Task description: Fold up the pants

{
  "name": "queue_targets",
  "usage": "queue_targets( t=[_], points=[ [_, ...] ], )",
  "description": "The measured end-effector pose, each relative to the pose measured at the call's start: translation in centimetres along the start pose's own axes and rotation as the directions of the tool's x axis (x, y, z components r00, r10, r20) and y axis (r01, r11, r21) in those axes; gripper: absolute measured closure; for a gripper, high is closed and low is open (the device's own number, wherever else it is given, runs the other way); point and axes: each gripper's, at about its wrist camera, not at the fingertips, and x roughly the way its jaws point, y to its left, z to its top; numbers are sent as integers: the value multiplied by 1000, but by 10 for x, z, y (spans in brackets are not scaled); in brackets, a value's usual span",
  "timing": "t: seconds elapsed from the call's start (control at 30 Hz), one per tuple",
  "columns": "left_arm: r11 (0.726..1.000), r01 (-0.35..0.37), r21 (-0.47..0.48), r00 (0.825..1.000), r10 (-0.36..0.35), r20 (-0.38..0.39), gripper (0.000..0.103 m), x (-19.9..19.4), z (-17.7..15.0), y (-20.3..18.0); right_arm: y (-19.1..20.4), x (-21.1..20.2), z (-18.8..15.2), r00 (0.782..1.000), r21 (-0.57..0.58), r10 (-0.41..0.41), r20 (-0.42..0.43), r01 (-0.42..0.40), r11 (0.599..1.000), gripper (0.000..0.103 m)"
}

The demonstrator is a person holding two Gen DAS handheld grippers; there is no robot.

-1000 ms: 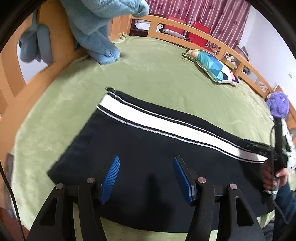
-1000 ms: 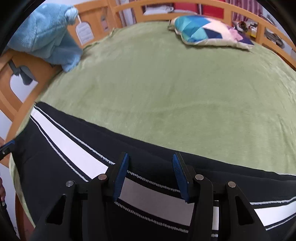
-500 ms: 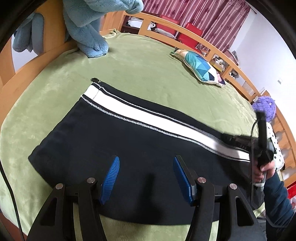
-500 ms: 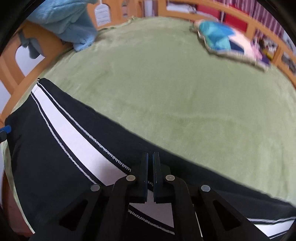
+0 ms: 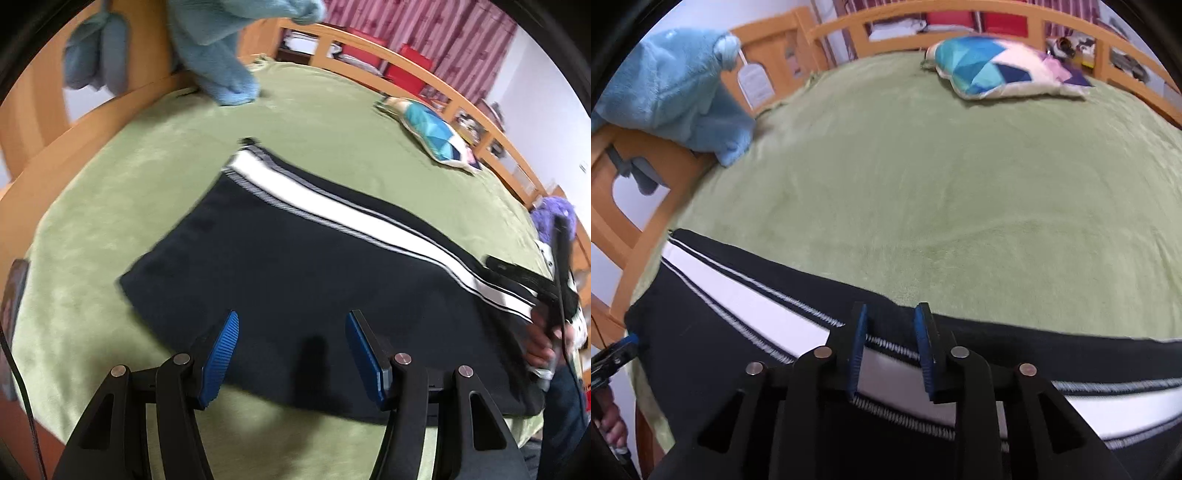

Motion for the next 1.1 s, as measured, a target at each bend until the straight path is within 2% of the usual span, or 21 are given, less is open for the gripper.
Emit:
queue_targets(
  t=[0.03, 0.13, 0.2, 0.3, 0.37, 0.47, 0.57, 0.63, 0.7, 0.8, 0.83, 0.87, 0.9, 0.97, 1.1],
  points=[
    [1000, 2, -18, 1000, -2, 5, 45, -2, -1, 7, 3, -8, -6, 1000, -16, -19, 9, 19, 1000, 63],
    [996, 42, -77, 999, -41, 14, 45, -11, -10, 27, 10, -28, -25, 996, -55, -87, 21, 88, 995, 62],
    [989, 85, -117, 996, -86, 1, 45, -10, -20, 40, 11, -39, -35, 992, -51, -122, 22, 123, 991, 62],
    [980, 102, -173, 994, -106, -16, 45, -8, -38, 56, 9, -60, -54, 985, -30, -171, 31, 172, 985, 61],
    [972, 89, -216, 995, -97, -28, 45, -3, -46, 65, 9, -74, -68, 988, 10, -148, 46, 147, 989, 61],
    [958, 112, -264, 994, -113, 10, 45, 2, -45, 76, 12, -81, -90, 995, 38, -92, 34, 91, 995, 61],
    [960, 91, -265, 996, -86, 29, 45, 16, -30, 77, 21, -69, -119, 998, 46, -61, -35, 62, 997, 60],
    [949, 89, -302, 996, -79, 46, 45, 25, -21, 79, 32, -55, -139, 994, 42, -51, -101, 56, 998, 60],
    [939, 69, -338, 997, -59, 40, 45, 36, -11, 80, 47, -62, -149, 993, -8, -99, -67, 99, 995, 60],
    [932, 26, -362, 999, -17, 30, 47, 42, -1, 78, 49, -81, -154, 998, 29, -37, -56, 39, 999, 60],
    [934, 3, -356, 1000, 7, 24, 52, 41, 1, 77, 44, -92, -155, 999, 70, -30, -34, 33, 997, 60],
    [942, -40, -334, 998, 52, 26, 68, 38, 5, 73, 41, -98, -156, 999, 86, -43, -19, 45, 995, 60],
    [948, -72, -311, 996, 85, 31, 74, 34, 7, 72, 36, -105, -157, 998, 100, -62, -5, 62, 993, 60],
    [963, -89, -253, 993, 105, 50, 87, 22, 15, 61, 22, -124, -159, 994, 137, -109, 33, 103, 985, 60],
    [985, -116, -127, 980, 134, 150, 90, -16, 31, 18, -6, -162, -166, 985, 219, -139, 100, 115, 969, 60]
  ],
)
